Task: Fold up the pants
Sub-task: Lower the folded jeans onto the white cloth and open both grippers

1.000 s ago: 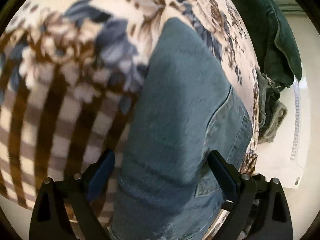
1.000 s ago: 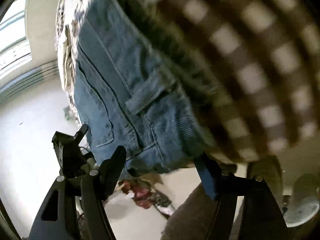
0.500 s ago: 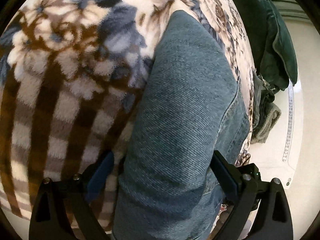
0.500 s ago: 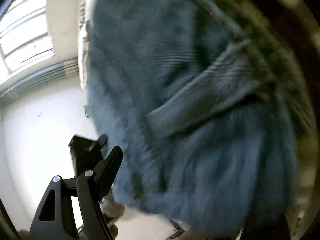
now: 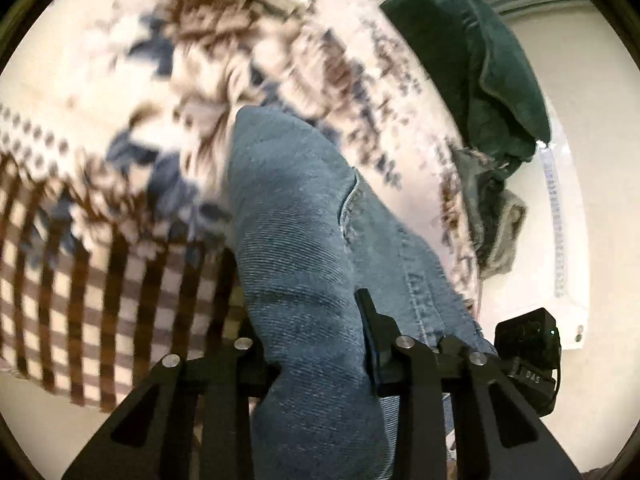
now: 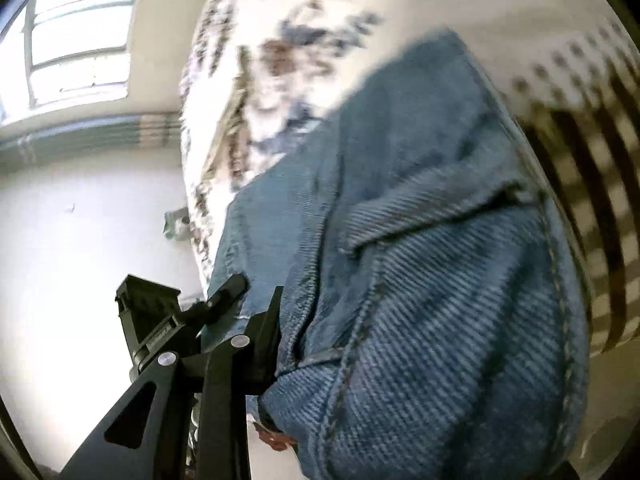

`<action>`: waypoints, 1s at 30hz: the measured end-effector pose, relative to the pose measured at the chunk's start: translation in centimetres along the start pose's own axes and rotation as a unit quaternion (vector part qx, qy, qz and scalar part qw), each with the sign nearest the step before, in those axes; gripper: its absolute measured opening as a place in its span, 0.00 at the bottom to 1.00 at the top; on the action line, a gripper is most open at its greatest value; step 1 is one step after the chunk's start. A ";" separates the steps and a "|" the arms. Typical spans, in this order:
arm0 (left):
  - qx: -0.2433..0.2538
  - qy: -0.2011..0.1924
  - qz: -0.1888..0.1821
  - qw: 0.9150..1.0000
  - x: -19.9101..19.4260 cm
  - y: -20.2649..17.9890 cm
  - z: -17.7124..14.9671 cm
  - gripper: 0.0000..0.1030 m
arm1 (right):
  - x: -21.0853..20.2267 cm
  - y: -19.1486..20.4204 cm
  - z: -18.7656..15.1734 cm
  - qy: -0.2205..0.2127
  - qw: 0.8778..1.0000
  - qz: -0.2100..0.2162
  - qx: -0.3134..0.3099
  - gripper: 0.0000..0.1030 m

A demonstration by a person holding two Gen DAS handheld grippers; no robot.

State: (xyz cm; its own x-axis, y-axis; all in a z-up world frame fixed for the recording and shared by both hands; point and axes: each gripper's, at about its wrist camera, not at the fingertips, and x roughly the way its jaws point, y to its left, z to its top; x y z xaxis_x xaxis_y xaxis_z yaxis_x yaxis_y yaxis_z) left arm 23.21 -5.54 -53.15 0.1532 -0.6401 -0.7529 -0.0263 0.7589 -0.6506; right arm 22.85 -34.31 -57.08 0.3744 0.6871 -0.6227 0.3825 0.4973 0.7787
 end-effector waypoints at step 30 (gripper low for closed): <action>0.045 -0.064 0.019 0.997 -1.8 17.4 48.6 0.43 | 27.5 17.3 24.5 -0.040 0.993 -0.001 -0.111 0.37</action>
State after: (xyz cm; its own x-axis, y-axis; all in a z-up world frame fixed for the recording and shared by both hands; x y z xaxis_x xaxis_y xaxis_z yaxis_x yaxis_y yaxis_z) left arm 70.53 14.59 -58.27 0.2781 -0.5946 -0.7544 0.0534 0.7938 -0.6059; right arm 60.50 -19.79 -62.66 0.4424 0.6466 -0.6215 0.1908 0.6092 0.7697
